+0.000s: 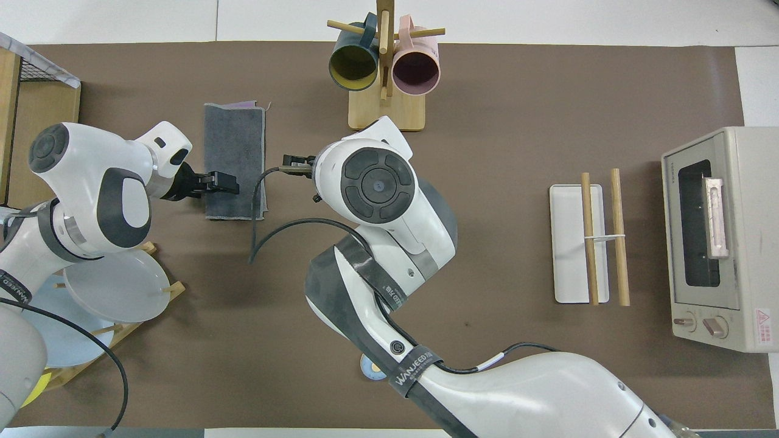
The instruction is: Fold towel and hang on rack
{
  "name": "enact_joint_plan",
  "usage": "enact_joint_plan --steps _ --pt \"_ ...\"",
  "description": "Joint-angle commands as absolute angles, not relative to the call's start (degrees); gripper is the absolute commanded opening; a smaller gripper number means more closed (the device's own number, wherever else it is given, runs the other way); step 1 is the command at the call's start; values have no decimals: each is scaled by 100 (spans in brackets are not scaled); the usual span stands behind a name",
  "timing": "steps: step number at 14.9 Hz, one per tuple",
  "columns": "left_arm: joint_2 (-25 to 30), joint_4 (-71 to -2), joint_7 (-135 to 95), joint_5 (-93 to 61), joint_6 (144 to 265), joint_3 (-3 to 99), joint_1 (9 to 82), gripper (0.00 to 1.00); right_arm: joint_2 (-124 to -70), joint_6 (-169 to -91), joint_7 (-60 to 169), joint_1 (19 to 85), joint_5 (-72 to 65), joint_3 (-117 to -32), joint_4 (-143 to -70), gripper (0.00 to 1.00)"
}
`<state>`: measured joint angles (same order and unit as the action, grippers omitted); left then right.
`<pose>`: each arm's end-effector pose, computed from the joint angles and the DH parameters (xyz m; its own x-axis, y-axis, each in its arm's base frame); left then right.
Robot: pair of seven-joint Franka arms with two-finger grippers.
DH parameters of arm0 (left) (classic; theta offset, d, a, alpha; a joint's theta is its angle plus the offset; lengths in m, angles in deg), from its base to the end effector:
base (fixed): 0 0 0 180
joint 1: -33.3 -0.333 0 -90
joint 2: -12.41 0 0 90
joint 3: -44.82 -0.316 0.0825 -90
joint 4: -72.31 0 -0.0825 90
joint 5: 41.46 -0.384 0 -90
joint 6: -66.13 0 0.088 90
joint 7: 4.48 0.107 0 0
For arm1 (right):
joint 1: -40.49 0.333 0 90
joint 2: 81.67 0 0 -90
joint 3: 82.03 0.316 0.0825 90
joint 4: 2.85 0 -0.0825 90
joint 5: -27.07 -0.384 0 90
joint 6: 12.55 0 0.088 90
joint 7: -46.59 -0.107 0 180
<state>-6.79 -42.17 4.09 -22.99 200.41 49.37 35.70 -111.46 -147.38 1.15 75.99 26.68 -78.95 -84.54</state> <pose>0.6014 -0.0765 0.2940 0.9991 -0.0389 0.0177 -0.0422 -0.9662 0.2542 0.5829 0.4547 0.4395 0.9517 -0.1714 0.2548 -0.0889 -0.9479 -0.3058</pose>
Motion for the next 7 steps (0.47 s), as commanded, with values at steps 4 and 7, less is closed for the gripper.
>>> enact_joint_plan --steps 4,7 --pt "-965 -3975 650 -2159 20166 5018 3514 87 -11173 -14720 195 7521 2663 -7842 -8327 100" --pt "-965 -3975 650 -2168 20183 5018 3506 76 -11190 -14624 186 7556 2663 -7842 -8144 100"
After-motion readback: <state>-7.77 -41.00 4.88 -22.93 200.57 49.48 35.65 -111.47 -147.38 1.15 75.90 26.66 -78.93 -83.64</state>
